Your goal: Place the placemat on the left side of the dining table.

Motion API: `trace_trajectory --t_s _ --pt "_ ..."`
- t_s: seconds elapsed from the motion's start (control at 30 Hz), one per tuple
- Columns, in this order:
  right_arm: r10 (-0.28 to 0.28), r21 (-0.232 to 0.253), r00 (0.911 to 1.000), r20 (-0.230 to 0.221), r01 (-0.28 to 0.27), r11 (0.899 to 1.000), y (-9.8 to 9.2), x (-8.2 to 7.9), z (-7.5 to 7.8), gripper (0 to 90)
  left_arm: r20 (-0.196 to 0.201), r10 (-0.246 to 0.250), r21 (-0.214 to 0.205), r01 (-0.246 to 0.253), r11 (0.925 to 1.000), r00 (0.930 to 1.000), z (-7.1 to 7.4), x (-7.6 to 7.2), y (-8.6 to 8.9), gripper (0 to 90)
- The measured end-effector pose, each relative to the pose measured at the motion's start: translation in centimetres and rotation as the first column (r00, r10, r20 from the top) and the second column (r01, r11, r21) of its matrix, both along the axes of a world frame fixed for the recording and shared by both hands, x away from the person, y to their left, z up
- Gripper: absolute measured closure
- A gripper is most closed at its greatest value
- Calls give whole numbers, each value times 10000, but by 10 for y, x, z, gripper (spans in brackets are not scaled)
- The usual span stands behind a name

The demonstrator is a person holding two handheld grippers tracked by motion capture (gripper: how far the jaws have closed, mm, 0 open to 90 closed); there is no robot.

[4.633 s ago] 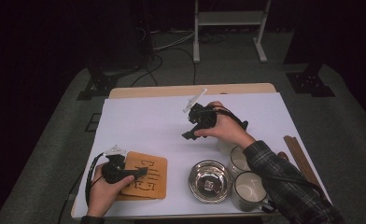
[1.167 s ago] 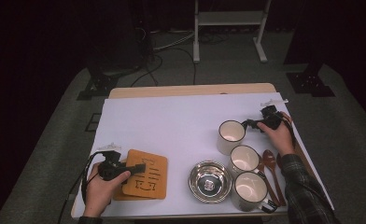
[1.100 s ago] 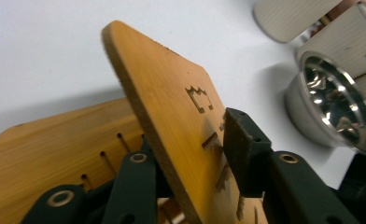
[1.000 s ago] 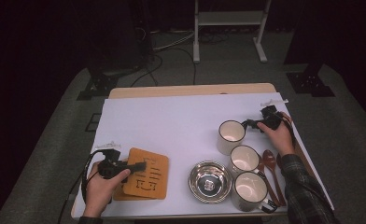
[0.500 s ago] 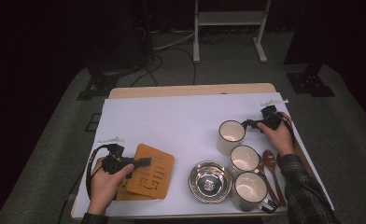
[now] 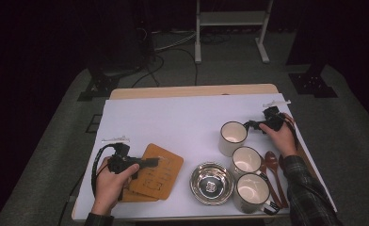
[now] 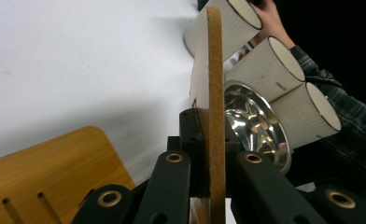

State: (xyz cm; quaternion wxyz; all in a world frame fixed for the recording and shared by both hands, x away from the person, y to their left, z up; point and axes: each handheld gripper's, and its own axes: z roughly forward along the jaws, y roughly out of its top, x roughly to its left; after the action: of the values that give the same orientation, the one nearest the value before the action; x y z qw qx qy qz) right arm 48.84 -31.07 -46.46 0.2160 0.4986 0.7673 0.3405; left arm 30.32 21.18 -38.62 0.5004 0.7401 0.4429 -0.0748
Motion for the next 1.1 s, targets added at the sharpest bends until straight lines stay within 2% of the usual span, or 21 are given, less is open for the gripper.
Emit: trace_trajectory --t_s 0.27,0.43,0.5,1.1 --pt "-1 12 10000 -5 1 10000 0 0 0 159 320 -44 272 35 9996 9995 8 4 -6 863" --pt "6 10 10000 8 -6 10000 0 0 0 159 415 35 329 -49 9994 9991 13 8 -7 863" --pt "4 14 10000 10 -4 10000 0 0 0 159 582 135 470 -163 9988 9982 16 13 -6 863" --pt "-16 6 10000 16 16 10000 0 0 0 159 1074 331 419 -377 9984 9937 31 41 2 863"
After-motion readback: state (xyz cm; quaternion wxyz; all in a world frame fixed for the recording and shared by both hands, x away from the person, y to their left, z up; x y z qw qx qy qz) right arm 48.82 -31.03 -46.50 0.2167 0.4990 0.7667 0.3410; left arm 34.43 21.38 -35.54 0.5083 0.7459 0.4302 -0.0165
